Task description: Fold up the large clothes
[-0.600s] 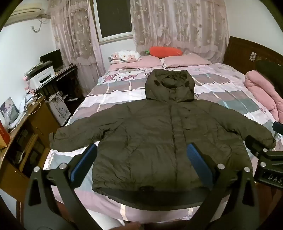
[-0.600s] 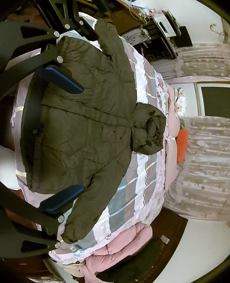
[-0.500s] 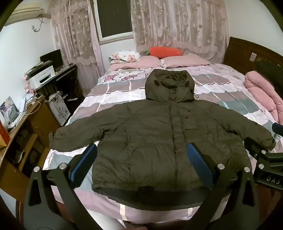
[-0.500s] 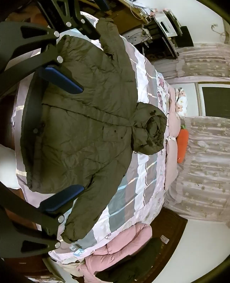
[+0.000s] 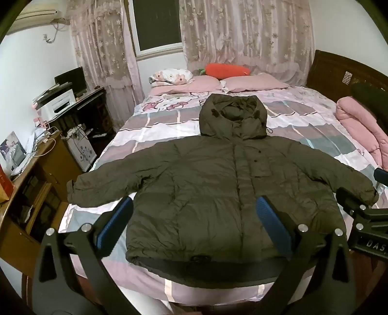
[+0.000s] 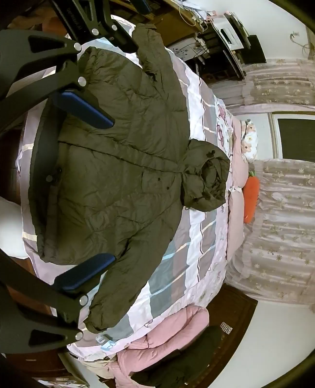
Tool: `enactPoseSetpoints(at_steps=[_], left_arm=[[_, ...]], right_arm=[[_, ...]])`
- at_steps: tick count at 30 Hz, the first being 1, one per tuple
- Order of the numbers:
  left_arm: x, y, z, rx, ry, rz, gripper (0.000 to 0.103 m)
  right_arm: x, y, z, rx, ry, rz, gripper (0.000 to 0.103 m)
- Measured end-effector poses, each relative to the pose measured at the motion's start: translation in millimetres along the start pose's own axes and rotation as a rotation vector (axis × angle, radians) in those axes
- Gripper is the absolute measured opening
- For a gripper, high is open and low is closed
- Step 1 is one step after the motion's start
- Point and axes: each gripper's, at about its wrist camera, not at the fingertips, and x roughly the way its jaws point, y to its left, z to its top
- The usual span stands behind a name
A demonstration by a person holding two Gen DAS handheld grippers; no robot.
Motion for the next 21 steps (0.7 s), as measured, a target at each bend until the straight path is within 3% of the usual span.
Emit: enactPoseSetpoints(at_steps=[15,19,21], left_arm=[[10.1,-0.4,-8.8,-0.001,0.013,0.007,0.101],[9.8,-1.4,-10.5,-0.007,0.006,-0.039,0.101],[8.4,-1.1,-9.4,0.003,-0.004,-0.011,0.101]], right_arm=[[0.2,-1.4,0.3,0.002,0.004,0.003,0.102],[3.4,0.2,-2.6,0.002,0.003,0.004,0.102],[3.4,-0.3,-2.5,0.002,0.003,0.005,0.102]])
